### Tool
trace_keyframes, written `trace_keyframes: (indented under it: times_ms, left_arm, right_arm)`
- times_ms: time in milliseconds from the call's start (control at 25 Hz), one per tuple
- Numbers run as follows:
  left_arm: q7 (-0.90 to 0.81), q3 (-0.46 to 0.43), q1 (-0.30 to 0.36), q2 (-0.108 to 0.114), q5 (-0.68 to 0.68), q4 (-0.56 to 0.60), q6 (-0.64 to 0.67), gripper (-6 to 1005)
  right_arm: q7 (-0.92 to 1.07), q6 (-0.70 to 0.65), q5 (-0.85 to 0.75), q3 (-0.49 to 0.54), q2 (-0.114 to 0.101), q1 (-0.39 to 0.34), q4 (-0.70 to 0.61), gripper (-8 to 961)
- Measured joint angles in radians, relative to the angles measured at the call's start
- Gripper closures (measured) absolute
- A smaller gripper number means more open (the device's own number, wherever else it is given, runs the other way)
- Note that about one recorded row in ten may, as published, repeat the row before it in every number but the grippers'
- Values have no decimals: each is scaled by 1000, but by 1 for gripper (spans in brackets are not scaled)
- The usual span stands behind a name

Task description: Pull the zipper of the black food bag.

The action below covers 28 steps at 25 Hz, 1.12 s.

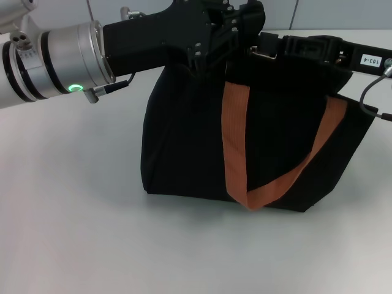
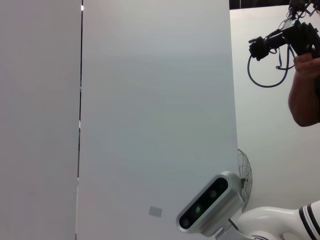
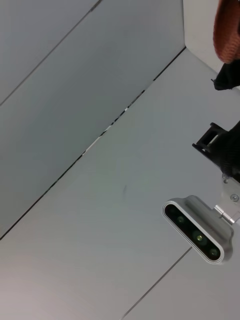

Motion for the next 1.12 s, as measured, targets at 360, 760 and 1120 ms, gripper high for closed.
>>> trace_keyframes:
  times_ms: [360, 760, 1120]
  left_arm:
    - [-1, 0, 0, 0, -3, 0, 4, 890]
    - [-2, 0, 4, 0, -5, 0, 9, 886]
    - [-2, 0, 9, 0, -7, -2, 12, 882]
  right_arm:
    - [16, 2, 0, -12, 2, 4, -2, 956]
    - [182, 12, -2, -96, 6, -19, -146, 953]
    - [333, 25, -32, -155, 9, -27, -305, 941]
